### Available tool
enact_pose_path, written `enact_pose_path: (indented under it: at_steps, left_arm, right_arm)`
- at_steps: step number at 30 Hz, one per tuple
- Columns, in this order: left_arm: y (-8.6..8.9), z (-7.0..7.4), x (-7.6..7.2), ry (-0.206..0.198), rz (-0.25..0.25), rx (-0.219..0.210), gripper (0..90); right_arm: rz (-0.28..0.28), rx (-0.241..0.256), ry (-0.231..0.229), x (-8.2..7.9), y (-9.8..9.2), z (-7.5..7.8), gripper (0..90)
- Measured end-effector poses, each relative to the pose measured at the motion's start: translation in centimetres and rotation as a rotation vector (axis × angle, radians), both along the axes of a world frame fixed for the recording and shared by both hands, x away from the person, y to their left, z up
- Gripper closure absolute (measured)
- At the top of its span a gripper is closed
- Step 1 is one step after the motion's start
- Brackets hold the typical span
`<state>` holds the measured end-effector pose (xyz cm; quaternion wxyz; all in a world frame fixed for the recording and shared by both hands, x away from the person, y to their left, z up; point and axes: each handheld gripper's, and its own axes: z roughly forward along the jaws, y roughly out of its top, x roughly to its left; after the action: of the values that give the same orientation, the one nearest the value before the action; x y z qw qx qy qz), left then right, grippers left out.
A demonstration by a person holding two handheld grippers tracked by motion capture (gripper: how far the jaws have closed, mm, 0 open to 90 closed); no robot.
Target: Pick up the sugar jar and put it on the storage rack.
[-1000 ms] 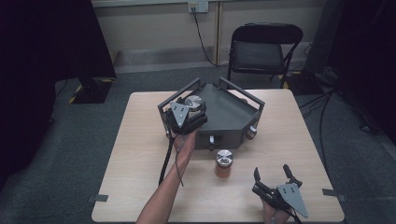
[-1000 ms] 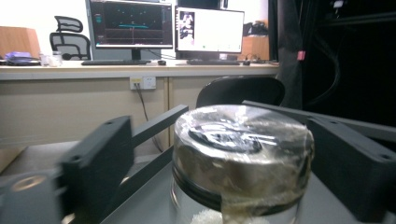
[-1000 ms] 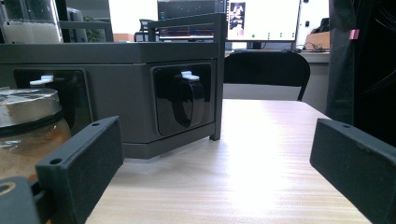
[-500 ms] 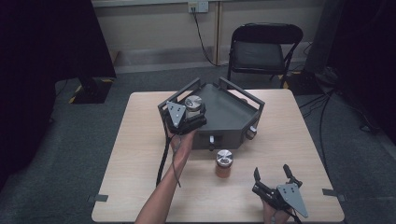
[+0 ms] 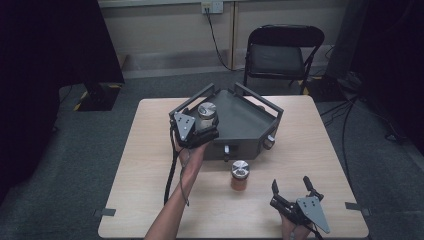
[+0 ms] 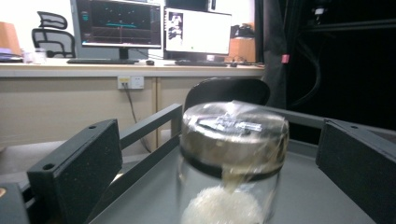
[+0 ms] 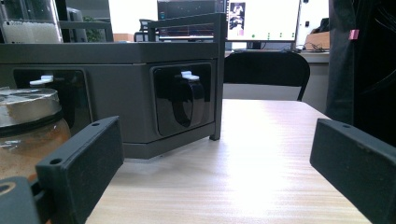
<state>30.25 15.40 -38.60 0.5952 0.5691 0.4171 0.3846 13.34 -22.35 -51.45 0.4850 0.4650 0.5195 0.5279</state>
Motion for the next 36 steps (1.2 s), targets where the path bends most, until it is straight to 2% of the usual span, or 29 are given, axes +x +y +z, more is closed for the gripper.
enact_pose_path:
  at_steps: [6,8,13,17,20,28,31,34,36]
  left_arm:
    - [0.0,-0.4,-0.6,-0.001,0.001,0.01,0.1]
    - [0.1,-0.3,-0.7,0.01,-0.008,-0.002,0.1]
    - [0.1,-0.4,-1.5,0.008,-0.004,-0.002,0.1]
    - [0.3,-0.7,-2.3,-0.005,0.006,-0.019,0.1]
    - [0.5,-0.9,-2.9,-0.021,0.016,-0.014,0.1]
    - [0.9,-1.8,-4.8,-0.027,0.013,-0.023,0.1]
    - [0.9,-2.0,-5.3,-0.009,0.005,-0.033,0.1]
    - [0.7,-2.5,-5.9,-0.019,0.019,-0.018,0.1]
    - [0.7,-2.8,-6.3,-0.019,0.018,-0.025,0.1]
  right_arm:
    - [0.0,0.001,0.0,0.0,0.0,0.0,1.9]
    - [0.0,0.001,0.0,0.0,0.0,0.0,1.9]
    - [-0.001,0.001,0.0,0.0,0.0,0.0,1.9]
    - [-0.001,0.001,0.0,0.0,0.0,0.0,1.9]
    - [-0.001,0.001,0.0,0.0,0.0,0.0,1.9]
    - [-0.001,0.001,0.0,0.0,0.0,0.0,1.9]
    - [-0.001,0.001,0.0,0.0,0.0,0.0,1.9]
    - [-0.001,0.001,0.0,0.0,0.0,0.0,1.9]
    - [-0.001,0.001,0.0,0.0,0.0,0.0,1.9]
